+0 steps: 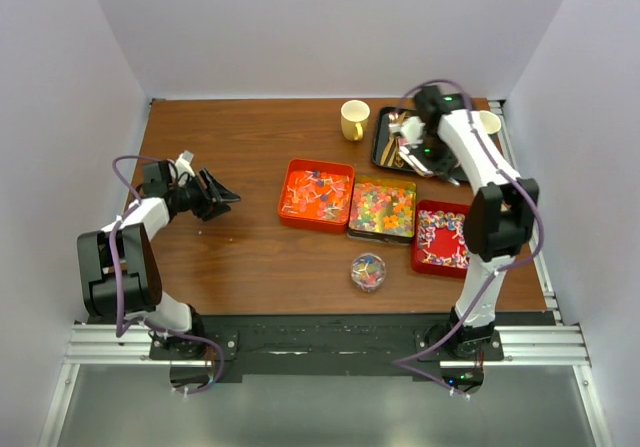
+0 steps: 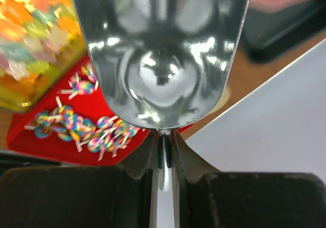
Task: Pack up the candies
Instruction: Place the spatula at the center of the board.
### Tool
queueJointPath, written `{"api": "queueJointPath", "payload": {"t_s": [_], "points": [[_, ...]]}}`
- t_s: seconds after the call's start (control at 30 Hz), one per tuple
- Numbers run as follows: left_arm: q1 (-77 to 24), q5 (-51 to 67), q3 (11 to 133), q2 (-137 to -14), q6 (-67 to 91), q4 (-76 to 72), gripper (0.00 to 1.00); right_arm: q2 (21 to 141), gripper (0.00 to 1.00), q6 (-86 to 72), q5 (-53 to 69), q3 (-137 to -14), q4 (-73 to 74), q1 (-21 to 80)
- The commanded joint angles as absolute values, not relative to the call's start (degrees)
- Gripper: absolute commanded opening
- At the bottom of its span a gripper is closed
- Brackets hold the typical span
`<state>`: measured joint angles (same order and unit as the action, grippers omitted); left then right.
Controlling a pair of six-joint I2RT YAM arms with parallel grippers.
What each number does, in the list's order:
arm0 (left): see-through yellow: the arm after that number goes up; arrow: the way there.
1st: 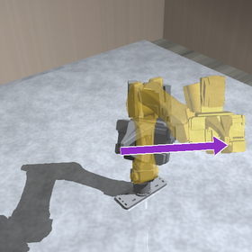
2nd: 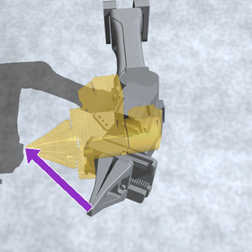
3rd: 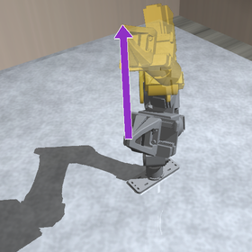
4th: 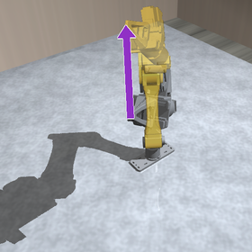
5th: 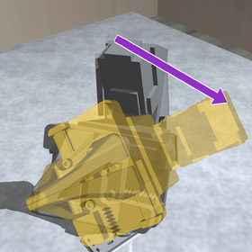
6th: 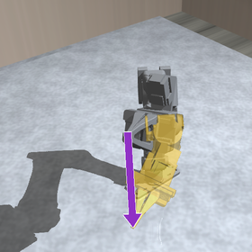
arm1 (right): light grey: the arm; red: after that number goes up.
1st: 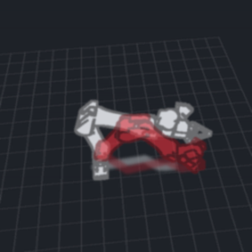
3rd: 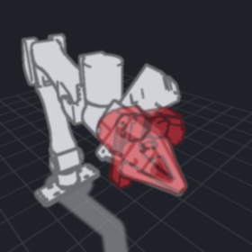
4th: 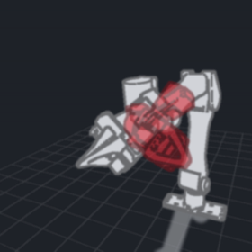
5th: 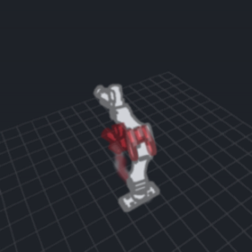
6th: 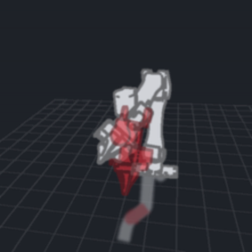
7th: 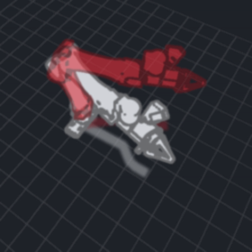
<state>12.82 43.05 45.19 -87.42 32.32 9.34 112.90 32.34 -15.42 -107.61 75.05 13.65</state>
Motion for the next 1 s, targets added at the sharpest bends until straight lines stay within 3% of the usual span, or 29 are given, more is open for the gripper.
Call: {"api": "queueJointPath", "payload": {"t_s": [0.0, 0.2, 0.3, 0.47, 0.6, 0.63, 0.73, 0.9, 0.97], "points": [[11.5, 44.2, 46.4, -87.6, 30.4, 6.9, 0.58, 106.4, 0.0, 23.1, -5.1, -104.8, 76.9, 7.9], [8.5, 44.6, 47.6, -87.7, 25.9, 7.8, 0.57, 103.5, 0.0, 22.5, -4.9, -97.9, 71.6, 2.2], [7.7, 44.6, 47.7, -87.3, 22.9, 8.3, 0.53, 102.3, 0.0, 25.4, 1.5, -96.4, 70.3, 2.7], [8.6, 42.7, 48.8, -85.3, 21.8, 9.5, 0.5, 97.7, 0.0, 33.8, 3.3, -94.3, 67.5, 16.6], [13.7, 41.4, 52.2, -86.4, 23.3, 10.8, 0.56, 96.4, 0.0, 36.0, 2.5, -92.9, 64.3, 30.5], [15.4, 42.2, 53.2, -86.6, 23.9, 10.9, 0.63, 97.5, 0.0, 35.6, 3.2, -94.8, 64.8, 34.4], [22.1, 43.4, 57.2, -86.0, 25.8, 13.1, 0.75, 104.1, 0.0, 32.3, 5.5, -100.3, 65.9, 40.1], [31.2, 42.7, 60.6, -83.0, 26.5, 17.1, 0.78, 116.8, 0.0, 29.4, 5.6, -110.6, 64.7, 47.8], [34.8, 42.7, 59.7, -81.0, 29.4, 17.1, 0.89, 119.6, 0.0, 28.5, 5.3, -114.6, 64.3, 50.4]]}}
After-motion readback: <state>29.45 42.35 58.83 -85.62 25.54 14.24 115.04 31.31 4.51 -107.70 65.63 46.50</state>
